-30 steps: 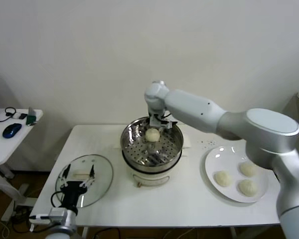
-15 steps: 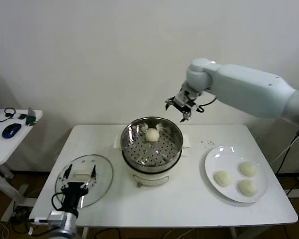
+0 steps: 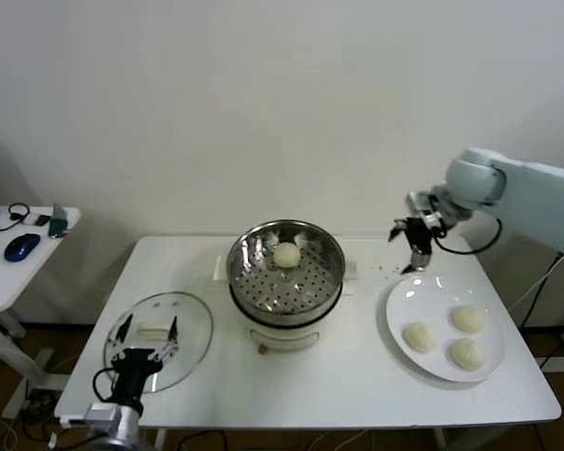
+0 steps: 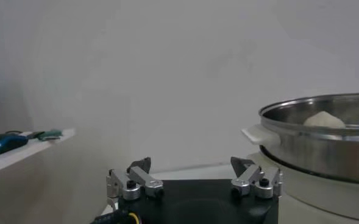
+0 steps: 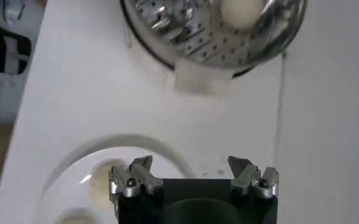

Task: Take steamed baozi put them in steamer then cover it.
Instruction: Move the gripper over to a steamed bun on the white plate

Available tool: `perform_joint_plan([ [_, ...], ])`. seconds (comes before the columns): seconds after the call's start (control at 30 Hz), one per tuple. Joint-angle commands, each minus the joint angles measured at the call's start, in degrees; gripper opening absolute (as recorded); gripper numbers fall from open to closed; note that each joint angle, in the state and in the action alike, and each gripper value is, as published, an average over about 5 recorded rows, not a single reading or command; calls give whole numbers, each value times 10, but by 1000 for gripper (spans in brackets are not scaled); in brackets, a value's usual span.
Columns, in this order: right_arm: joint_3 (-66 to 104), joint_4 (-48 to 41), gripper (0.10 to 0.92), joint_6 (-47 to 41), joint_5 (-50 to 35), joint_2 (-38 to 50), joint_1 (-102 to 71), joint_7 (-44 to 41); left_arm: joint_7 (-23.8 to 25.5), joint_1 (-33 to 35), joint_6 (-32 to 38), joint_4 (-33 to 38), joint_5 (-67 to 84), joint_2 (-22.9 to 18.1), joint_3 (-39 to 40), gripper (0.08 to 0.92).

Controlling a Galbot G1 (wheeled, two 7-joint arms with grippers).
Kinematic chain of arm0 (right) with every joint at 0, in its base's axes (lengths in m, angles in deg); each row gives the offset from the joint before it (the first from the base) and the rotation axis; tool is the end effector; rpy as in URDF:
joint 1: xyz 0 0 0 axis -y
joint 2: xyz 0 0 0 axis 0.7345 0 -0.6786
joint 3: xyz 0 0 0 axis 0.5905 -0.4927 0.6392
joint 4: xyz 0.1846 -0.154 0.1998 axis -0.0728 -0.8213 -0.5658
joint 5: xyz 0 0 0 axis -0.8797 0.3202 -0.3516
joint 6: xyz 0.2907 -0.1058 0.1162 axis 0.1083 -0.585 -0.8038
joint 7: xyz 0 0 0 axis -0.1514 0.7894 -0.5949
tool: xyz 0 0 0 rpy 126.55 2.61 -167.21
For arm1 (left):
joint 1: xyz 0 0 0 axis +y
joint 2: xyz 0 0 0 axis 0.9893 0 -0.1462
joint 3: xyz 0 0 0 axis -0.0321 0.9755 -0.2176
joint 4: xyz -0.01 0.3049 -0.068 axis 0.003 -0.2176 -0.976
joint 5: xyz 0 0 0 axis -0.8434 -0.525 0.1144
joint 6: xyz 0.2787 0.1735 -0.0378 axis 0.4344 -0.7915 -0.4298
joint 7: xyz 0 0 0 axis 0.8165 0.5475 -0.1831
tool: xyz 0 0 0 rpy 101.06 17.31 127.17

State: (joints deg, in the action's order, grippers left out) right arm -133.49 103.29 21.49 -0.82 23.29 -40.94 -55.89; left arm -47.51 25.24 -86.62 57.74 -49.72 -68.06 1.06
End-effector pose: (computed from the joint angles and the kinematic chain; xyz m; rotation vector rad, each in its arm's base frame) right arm 0.4778 -0.1270 -0.0802 1.2879 -1.4208 1.2879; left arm 0.1577 0.0630 -0.2899 0.0781 -3.0141 -0.2056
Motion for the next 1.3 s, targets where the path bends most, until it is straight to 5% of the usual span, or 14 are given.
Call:
perform_joint_plan([
  [0.03,24,-3,823,-37,33,57,-103,-15,-2,2,1,1,1,1,0,823],
  [0.37,135,-46,823,-24,118,44,-247,-14,-9,7,0,5,-3,-5,1,823],
  [1.07,194,-111,821,-10,152,-18,-306,-10,-8,1,0,0,-9,-3,5,823],
  [1.3,198,-125,720,-4,155,-30,-307,-12,-9,0,1,-1,-9,-3,5,823],
])
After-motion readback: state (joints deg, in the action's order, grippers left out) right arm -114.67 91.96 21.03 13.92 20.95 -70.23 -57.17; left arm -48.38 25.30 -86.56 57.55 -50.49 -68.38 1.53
